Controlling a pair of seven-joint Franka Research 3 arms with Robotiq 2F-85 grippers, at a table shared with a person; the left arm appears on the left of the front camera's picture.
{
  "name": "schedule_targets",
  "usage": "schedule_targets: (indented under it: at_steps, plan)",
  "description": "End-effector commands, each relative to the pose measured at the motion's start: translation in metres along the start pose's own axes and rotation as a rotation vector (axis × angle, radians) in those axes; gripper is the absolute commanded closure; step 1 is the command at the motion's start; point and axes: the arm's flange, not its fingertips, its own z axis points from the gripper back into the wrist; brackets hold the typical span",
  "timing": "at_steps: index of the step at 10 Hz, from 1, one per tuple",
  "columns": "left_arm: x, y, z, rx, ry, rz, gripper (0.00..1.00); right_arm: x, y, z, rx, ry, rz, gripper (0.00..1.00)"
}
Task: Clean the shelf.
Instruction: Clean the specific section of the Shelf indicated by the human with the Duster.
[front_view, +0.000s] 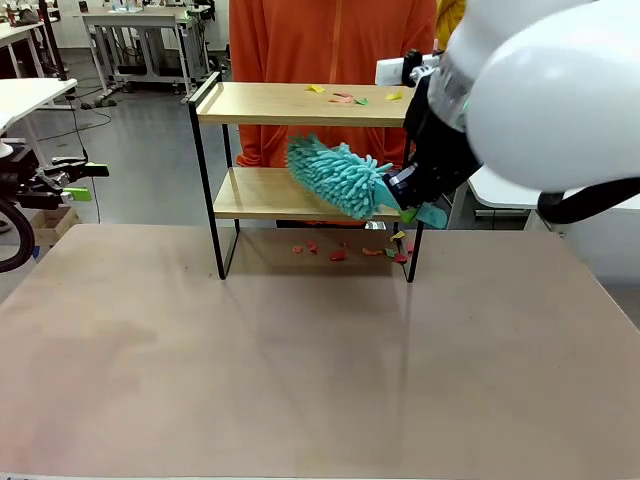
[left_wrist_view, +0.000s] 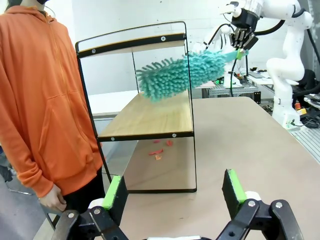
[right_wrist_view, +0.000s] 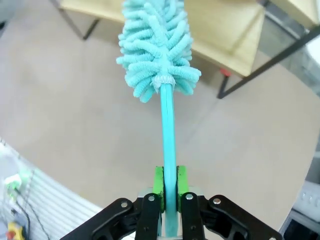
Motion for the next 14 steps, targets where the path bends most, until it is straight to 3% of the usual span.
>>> schedule_targets:
  at_steps: [1,8,11,14]
  plan:
    - [0.002,0.000,0.001,-0.001,0.001,-0.003,0.00,-0.019,-0.022,0.017,0.107,0.066,0.112,0.87]
    - [0.002,0.000,0.001,-0.001,0.001,-0.003,0.00,-0.104,-0.058,0.055,0.243,0.401,0.464,0.87]
    - [0.002,0.000,0.001,-0.001,0.001,-0.003,0.00,-0.135,-0.089,0.057,0.228,0.514,0.498,0.87]
    - [0.002,0.000,0.001,-0.001,0.001,-0.003,0.00,-0.135,-0.101,0.050,0.244,0.568,0.472,0.87]
